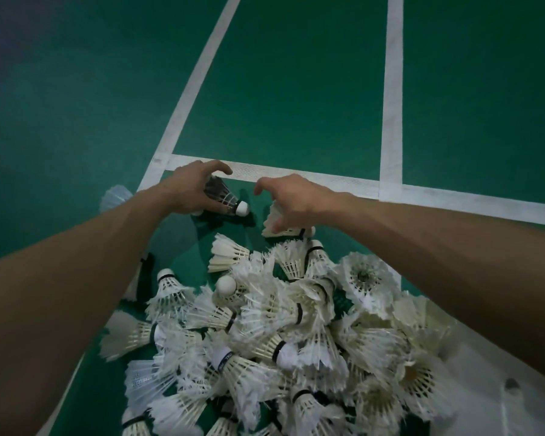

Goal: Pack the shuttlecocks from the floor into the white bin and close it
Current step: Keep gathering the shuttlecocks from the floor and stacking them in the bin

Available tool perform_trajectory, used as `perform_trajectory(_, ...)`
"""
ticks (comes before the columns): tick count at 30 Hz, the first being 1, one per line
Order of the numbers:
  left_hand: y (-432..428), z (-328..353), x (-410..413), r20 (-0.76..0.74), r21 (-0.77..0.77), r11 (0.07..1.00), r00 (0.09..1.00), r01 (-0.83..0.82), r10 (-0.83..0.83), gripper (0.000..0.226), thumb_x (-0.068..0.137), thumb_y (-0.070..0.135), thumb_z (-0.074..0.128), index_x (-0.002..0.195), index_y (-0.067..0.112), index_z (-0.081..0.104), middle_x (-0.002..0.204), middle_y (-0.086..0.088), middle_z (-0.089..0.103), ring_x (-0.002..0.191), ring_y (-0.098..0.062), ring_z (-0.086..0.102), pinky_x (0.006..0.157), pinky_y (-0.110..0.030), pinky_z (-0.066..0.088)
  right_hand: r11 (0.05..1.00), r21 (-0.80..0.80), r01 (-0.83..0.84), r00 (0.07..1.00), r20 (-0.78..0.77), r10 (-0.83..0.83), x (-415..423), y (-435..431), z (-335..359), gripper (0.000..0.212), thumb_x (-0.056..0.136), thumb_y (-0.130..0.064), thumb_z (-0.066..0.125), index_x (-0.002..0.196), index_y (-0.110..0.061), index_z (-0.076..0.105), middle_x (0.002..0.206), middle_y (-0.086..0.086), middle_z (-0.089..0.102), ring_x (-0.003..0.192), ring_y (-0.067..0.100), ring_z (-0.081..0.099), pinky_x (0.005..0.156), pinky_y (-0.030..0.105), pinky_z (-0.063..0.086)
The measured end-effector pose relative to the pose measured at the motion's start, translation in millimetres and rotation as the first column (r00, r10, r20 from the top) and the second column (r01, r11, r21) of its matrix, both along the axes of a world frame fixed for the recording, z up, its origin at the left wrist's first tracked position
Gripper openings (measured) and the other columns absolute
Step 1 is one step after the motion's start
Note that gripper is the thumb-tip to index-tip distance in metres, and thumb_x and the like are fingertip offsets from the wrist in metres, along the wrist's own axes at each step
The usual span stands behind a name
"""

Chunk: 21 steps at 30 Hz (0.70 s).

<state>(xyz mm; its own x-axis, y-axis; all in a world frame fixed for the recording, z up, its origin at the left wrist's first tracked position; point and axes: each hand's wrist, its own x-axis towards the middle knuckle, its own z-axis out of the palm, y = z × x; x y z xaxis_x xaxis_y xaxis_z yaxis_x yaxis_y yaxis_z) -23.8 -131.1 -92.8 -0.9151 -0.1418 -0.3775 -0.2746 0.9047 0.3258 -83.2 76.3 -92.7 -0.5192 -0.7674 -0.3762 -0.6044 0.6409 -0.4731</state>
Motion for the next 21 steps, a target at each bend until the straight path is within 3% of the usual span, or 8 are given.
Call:
perform_trajectory(3,3,7,6,0.011,0.026,0.996,0.996,0.083,-0.084,0.049,0.072,0.030,0.081,0.118,0.024,0.063,0.102,0.001,0.055,0.096,-0.019,0.054,0.079,-0.025,0.035,1.000,0.005,-0.016,1.000,-0.009,0.016,2,-2,0,0.073,0.072,-0.033,0.081,0.134,-0.024,0.042,0.117,0.005,0.058,0.104,0.023,0.052,0.084,0.035,0.046)
perform_trajectory(5,11,11,11,0.006,0.024,0.994,0.994,0.106,-0.106,0.045,0.073,0.027,0.081,0.114,0.021,0.066,0.098,0.002,0.057,0.089,-0.015,0.053,0.076,-0.023,0.035,1.000,-0.016,-0.004,0.999,-0.038,0.004,3,-2,4,0.070,0.074,-0.031,0.078,0.134,-0.024,0.042,0.116,0.005,0.055,0.101,0.021,0.050,0.081,0.033,0.043)
perform_trajectory(11,32,44,14,-0.159,0.139,0.989,0.985,-0.043,0.065,0.042,0.074,0.022,0.080,0.113,0.017,0.065,0.090,0.008,0.061,0.068,0.008,0.052,0.055,-0.004,0.035,0.991,-0.079,0.110,0.989,-0.091,-0.117,5,15,45,0.066,0.078,-0.020,0.073,0.135,-0.033,0.042,0.115,0.005,0.042,0.098,0.022,0.052,0.091,0.035,0.049)
perform_trajectory(16,79,88,18,-0.296,0.236,0.971,0.948,-0.047,0.118,0.038,0.072,0.021,0.082,0.107,0.017,0.068,0.091,0.001,0.065,0.065,-0.003,0.057,0.047,-0.002,0.039,0.978,-0.099,0.185,0.964,-0.177,-0.201,5,70,99,0.062,0.080,-0.028,0.070,0.137,-0.029,0.046,0.123,0.009,0.042,0.110,0.024,0.046,0.102,0.033,0.038)
perform_trajectory(18,104,105,19,-0.343,0.251,0.968,0.933,-0.019,0.107,0.037,0.070,0.022,0.083,0.105,0.018,0.069,0.089,-0.002,0.066,0.064,-0.006,0.055,0.048,-0.006,0.040,0.963,-0.122,0.242,0.941,-0.212,-0.263,8,99,121,0.060,0.079,-0.027,0.070,0.136,-0.023,0.049,0.128,0.011,0.042,0.113,0.024,0.046,0.100,0.029,0.037)
perform_trajectory(21,145,127,18,-0.354,0.259,0.965,0.933,0.032,0.064,0.040,0.069,0.022,0.084,0.106,0.022,0.068,0.089,0.000,0.066,0.066,-0.003,0.055,0.052,-0.008,0.038,0.927,-0.172,0.333,0.898,-0.241,-0.367,15,144,152,0.054,0.077,-0.025,0.072,0.128,-0.013,0.059,0.125,0.010,0.055,0.096,0.018,0.050,0.085,0.019,0.040)
